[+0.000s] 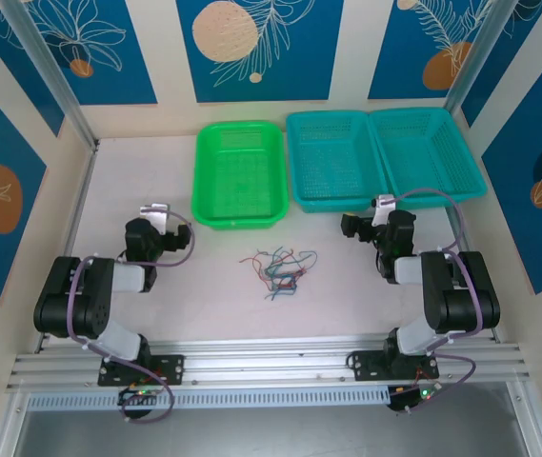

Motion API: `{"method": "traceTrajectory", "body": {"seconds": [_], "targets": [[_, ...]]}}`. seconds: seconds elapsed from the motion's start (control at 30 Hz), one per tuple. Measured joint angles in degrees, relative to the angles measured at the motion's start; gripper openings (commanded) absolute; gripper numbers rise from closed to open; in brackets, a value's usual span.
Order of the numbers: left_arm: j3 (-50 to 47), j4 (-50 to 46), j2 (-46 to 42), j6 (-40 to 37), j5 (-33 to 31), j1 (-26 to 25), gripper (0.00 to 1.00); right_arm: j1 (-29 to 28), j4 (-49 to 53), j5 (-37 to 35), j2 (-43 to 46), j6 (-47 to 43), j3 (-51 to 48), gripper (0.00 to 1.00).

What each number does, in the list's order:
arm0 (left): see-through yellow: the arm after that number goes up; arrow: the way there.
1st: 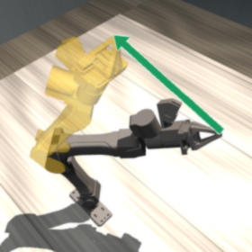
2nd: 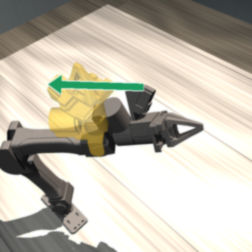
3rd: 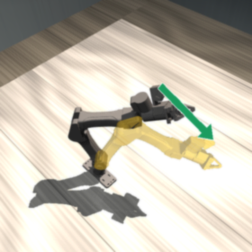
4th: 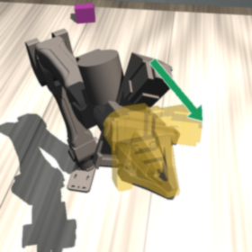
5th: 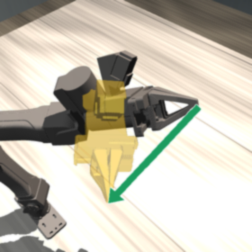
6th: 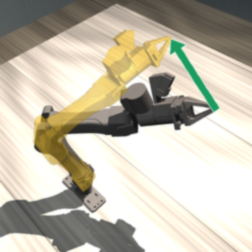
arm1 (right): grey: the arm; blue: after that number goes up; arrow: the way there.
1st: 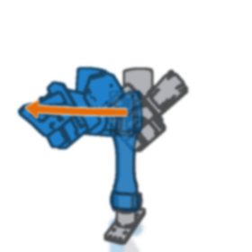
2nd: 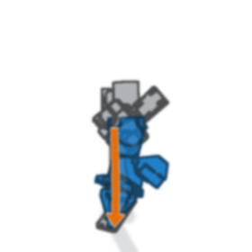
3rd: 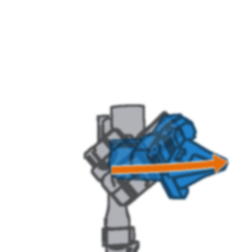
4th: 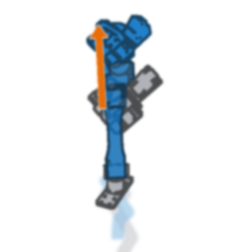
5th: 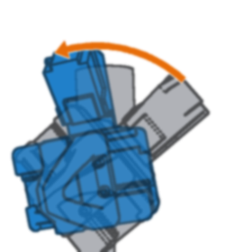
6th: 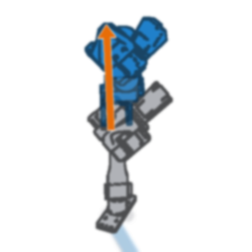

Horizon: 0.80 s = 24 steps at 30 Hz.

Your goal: Untangle the cables

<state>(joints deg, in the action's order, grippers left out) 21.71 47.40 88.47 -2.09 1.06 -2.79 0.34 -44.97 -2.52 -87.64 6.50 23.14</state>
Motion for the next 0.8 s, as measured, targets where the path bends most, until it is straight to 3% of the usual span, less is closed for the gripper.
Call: {"method": "traceTrajectory", "body": {"seconds": [0.63, 0.8], "targets": [[0.0, 0.0, 0.0, 0.0, 0.0, 0.0, 1.00, 0.0, 0.0, 0.0, 0.1, 0.0, 0.0, 0.99], [-1.5, 0.6, -2.8, 0.5, -2.0, 0.0, 1.00, -0.2, 6.0, -3.4, 9.2, 1.7, -0.8, 0.99]]}}
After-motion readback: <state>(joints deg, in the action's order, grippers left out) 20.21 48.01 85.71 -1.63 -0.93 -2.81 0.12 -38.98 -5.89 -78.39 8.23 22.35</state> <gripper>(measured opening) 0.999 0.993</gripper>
